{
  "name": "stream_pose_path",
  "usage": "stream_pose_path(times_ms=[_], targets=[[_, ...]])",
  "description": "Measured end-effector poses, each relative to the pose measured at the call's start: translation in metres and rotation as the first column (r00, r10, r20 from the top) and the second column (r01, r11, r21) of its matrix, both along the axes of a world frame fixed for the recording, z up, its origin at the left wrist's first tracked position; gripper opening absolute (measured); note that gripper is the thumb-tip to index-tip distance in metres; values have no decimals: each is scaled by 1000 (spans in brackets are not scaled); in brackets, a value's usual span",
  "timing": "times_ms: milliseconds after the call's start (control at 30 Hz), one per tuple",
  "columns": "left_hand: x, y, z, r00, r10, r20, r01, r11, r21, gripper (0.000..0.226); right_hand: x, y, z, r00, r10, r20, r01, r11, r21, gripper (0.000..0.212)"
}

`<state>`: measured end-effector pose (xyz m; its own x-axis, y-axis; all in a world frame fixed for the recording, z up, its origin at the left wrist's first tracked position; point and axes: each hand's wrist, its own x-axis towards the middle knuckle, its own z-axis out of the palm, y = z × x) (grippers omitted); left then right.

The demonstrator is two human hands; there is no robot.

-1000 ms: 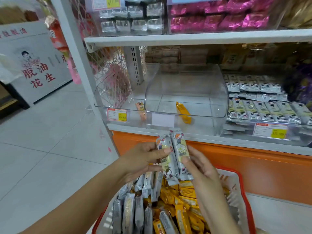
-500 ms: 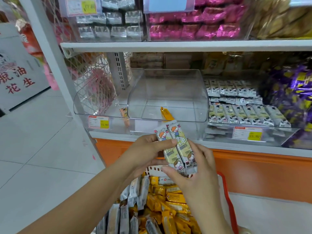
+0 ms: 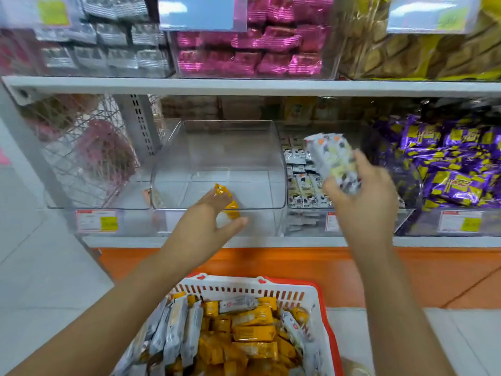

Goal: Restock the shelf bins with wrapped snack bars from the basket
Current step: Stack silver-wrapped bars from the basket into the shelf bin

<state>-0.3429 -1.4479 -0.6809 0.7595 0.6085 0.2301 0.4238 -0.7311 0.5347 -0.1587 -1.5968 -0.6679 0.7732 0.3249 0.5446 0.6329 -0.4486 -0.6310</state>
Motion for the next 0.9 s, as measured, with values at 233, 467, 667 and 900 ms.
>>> stream_pose_path(times_ms=[233, 467, 667, 900], targets=[[7, 15, -16, 990, -70, -120, 83, 990, 110, 55, 127, 35, 24, 988, -149, 40, 154, 953, -259, 61], [9, 27, -26, 989, -91, -119, 108, 983, 148, 50, 174, 70, 12, 964, -245, -99, 206, 932, -299, 66], [8, 26, -26, 986, -128, -105, 144, 977, 160, 58, 175, 77, -7, 964, -181, -193, 119, 948, -296, 56], [8, 26, -25, 984, -128, -120, 146, 977, 156, 51, 175, 69, 8, 894, -99, -438, 19, 983, -183, 51]])
